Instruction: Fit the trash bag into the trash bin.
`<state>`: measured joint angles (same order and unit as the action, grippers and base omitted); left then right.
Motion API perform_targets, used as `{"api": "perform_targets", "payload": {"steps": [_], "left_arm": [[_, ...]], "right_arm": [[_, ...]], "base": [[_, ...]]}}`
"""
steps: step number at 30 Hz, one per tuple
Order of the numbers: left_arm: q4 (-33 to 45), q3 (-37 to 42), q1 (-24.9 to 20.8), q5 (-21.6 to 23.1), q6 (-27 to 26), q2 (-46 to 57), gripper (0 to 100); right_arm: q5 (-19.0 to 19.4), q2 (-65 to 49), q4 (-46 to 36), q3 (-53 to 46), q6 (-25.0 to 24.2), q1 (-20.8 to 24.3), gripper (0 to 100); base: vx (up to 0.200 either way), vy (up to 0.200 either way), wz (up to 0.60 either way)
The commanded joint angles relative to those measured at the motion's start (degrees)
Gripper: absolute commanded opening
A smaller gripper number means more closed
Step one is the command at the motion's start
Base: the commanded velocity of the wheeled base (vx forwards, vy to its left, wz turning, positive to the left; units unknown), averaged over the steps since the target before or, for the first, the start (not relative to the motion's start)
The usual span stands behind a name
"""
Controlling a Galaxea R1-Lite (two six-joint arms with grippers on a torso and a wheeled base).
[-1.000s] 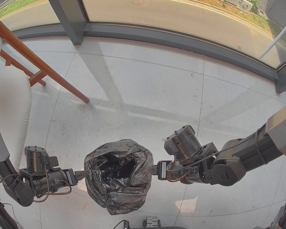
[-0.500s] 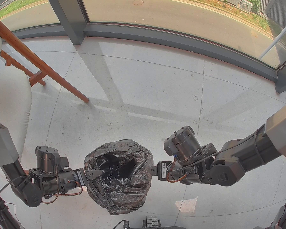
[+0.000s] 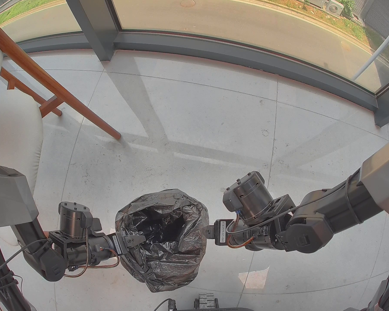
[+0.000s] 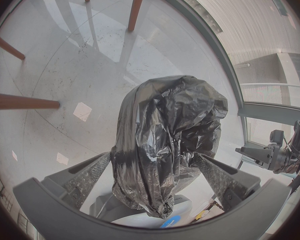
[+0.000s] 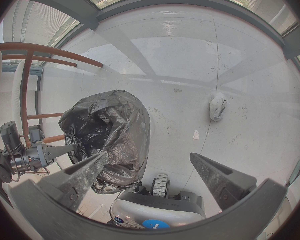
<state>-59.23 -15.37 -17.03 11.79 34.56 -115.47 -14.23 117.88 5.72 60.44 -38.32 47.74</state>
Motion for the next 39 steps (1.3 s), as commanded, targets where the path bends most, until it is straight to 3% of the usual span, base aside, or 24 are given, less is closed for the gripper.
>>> {"api": "perform_targets", "payload": {"steps": [1, 5, 12, 16, 26, 39], "left_arm": [[0.9, 0.3, -2.2, 0.0, 1.1, 0.1, 100], [4.7, 0.2, -2.2, 0.0, 1.2, 4.3, 100], [22.6, -3.8, -3.7, 1.5, 1.4, 15.5, 100], [28.0, -6.8, -4.7, 2.0, 4.1, 17.2, 100], [27.5, -8.1, -4.6, 1.8, 4.3, 12.4, 100], [19.3, -7.0, -4.8, 1.5, 4.6, 5.6, 100]], "right_arm": [[0.0, 0.6, 0.1, 0.0, 0.0, 0.0, 100], [0.0, 0.5, 0.0, 0.0, 0.0, 0.0, 100], [0.0, 0.5, 0.0, -0.1, 0.0, 0.0, 100], [0.0, 0.5, 0.0, -0.1, -0.1, 0.1, 100], [0.0, 0.7, 0.1, 0.0, -0.1, 0.1, 100], [0.0, 0.9, 0.1, 0.0, -0.1, 0.0, 100]], "base": [[0.0, 0.0, 0.0], [0.0, 0.0, 0.0], [0.0, 0.0, 0.0], [0.0, 0.0, 0.0], [0.0, 0.0, 0.0], [0.0, 0.0, 0.0]]}}
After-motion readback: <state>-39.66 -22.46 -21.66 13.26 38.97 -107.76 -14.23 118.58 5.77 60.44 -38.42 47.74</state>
